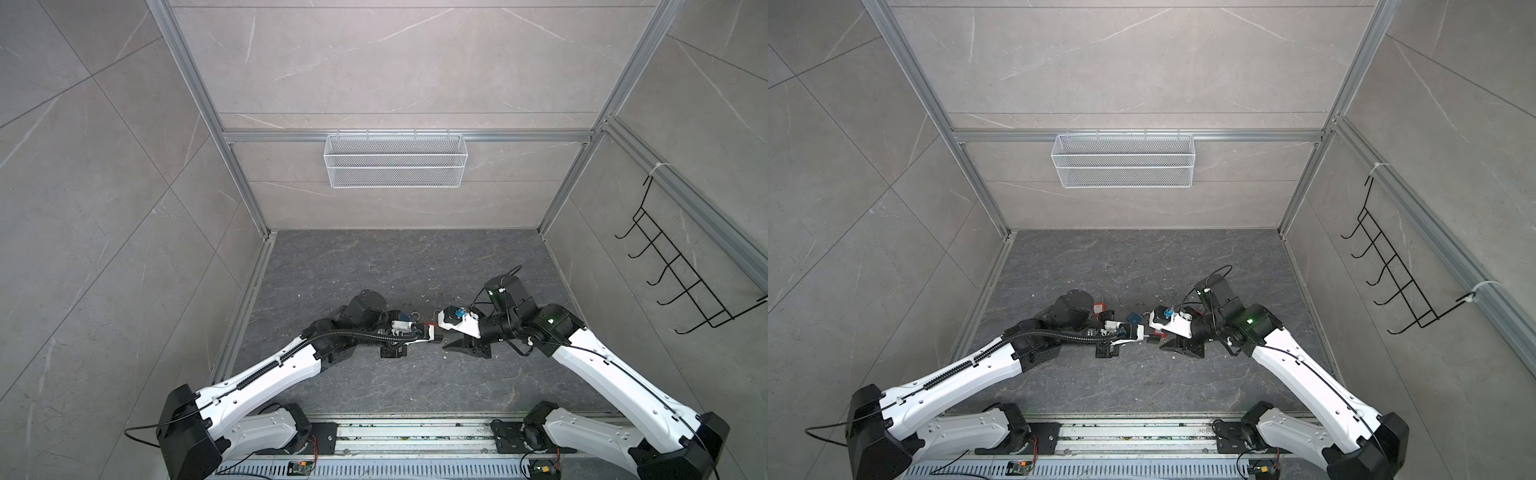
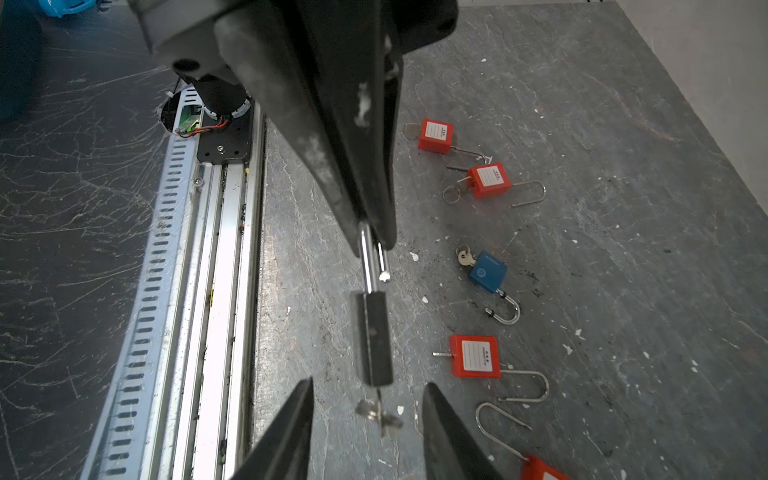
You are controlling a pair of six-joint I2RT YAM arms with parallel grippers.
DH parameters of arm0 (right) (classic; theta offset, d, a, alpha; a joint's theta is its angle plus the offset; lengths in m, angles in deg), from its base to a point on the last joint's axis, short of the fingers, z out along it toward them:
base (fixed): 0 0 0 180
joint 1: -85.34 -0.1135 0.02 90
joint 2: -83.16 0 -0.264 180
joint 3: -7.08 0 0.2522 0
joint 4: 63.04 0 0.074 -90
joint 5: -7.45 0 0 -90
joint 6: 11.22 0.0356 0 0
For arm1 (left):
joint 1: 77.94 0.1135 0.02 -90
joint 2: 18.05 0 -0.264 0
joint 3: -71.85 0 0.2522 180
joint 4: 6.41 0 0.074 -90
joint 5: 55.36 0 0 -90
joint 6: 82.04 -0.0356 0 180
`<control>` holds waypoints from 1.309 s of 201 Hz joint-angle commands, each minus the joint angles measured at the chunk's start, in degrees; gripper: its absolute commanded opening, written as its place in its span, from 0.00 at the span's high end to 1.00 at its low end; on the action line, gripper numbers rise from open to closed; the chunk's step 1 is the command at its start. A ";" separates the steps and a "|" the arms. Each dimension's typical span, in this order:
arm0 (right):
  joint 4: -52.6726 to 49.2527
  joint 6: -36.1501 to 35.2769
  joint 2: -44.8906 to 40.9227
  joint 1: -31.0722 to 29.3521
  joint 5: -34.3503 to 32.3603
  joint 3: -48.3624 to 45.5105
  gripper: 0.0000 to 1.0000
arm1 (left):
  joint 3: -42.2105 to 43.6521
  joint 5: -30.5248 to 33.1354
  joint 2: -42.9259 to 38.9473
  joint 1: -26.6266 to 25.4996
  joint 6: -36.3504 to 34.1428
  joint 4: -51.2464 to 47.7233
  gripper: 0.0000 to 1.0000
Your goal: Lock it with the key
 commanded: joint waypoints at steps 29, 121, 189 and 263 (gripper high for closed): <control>4.71 0.81 -2.85 -0.62 2.59 -1.86 0.58 | -0.95 -5.99 -2.13 0.72 13.23 0.72 1.00; 6.53 -0.18 -1.61 -1.92 3.91 -4.01 0.69 | -0.79 -9.01 -0.75 0.81 16.18 1.27 1.00; 5.27 -0.72 -0.85 -2.35 5.68 -3.44 0.83 | -2.13 -10.67 -0.09 2.02 15.97 -0.16 1.00; 5.57 0.55 -0.68 -2.39 7.20 -2.47 0.94 | -1.47 -10.19 -1.34 3.70 15.43 -2.71 0.77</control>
